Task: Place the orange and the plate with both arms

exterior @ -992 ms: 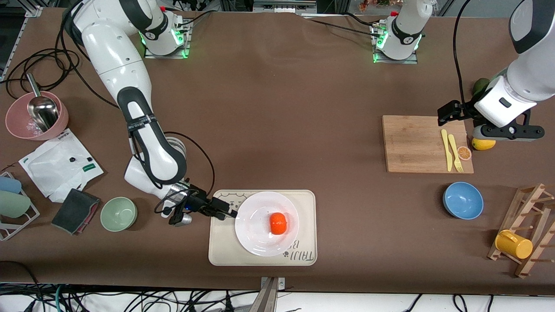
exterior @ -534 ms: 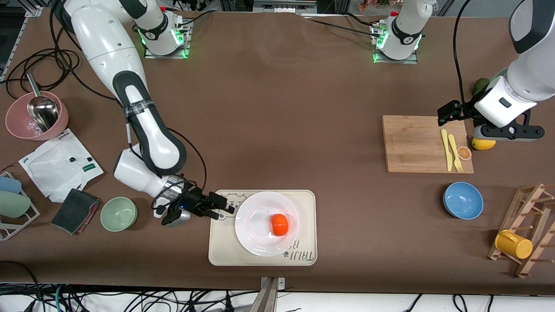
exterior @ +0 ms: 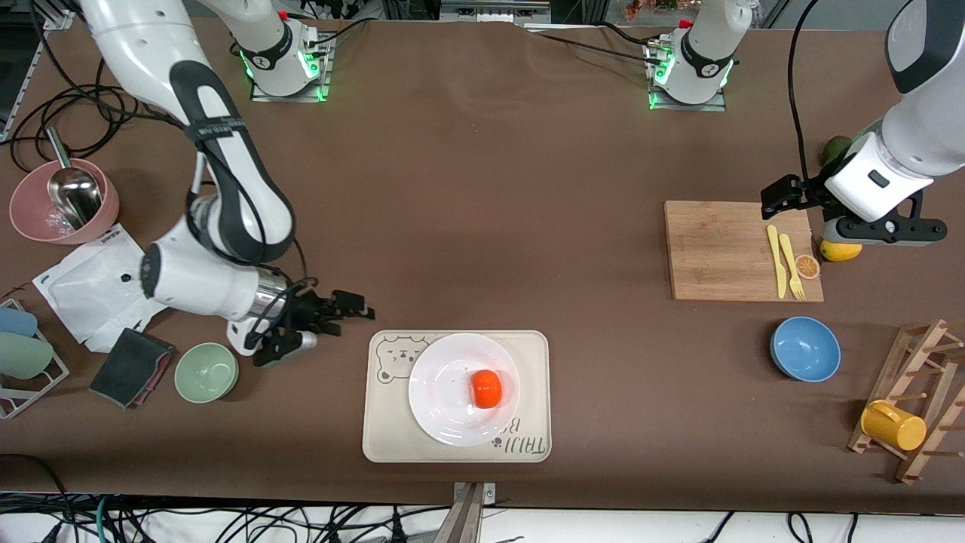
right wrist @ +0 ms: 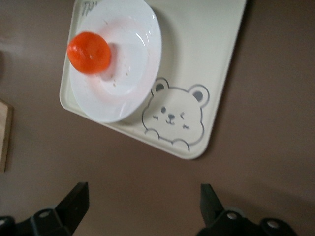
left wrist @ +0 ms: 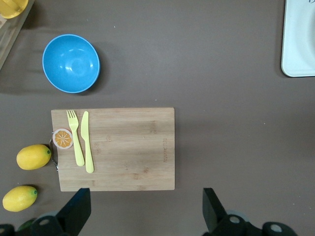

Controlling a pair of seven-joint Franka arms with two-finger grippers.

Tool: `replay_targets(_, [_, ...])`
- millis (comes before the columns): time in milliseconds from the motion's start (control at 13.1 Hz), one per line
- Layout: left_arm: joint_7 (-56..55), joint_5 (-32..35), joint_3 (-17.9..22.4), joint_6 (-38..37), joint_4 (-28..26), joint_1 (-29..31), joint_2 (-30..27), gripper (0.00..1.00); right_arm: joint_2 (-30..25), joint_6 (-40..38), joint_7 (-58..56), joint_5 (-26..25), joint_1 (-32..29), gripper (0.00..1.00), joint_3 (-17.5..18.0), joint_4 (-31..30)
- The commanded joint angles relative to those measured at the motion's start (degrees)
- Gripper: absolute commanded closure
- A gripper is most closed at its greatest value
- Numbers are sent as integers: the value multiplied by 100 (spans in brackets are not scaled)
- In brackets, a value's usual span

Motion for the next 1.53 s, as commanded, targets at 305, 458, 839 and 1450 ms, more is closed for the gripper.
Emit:
replay_targets(305, [7, -113, 10, -113, 171, 15, 70, 0, -576, -2308, 578, -1803, 0, 0, -575, 108])
replay_targets(458, [-1, -113, 10, -104, 171, 15, 70, 0, -611, -2984, 859, -2366, 44, 0, -575, 503])
replay_targets(839, [-1, -113, 10, -113, 171, 15, 79, 0, -1812, -3181, 1939, -3369, 220, 0, -584, -231])
replay_targets(1450, [-10, -122, 10, -113, 171, 15, 79, 0, -3441, -3787, 3138, -3695, -193, 0, -320, -990])
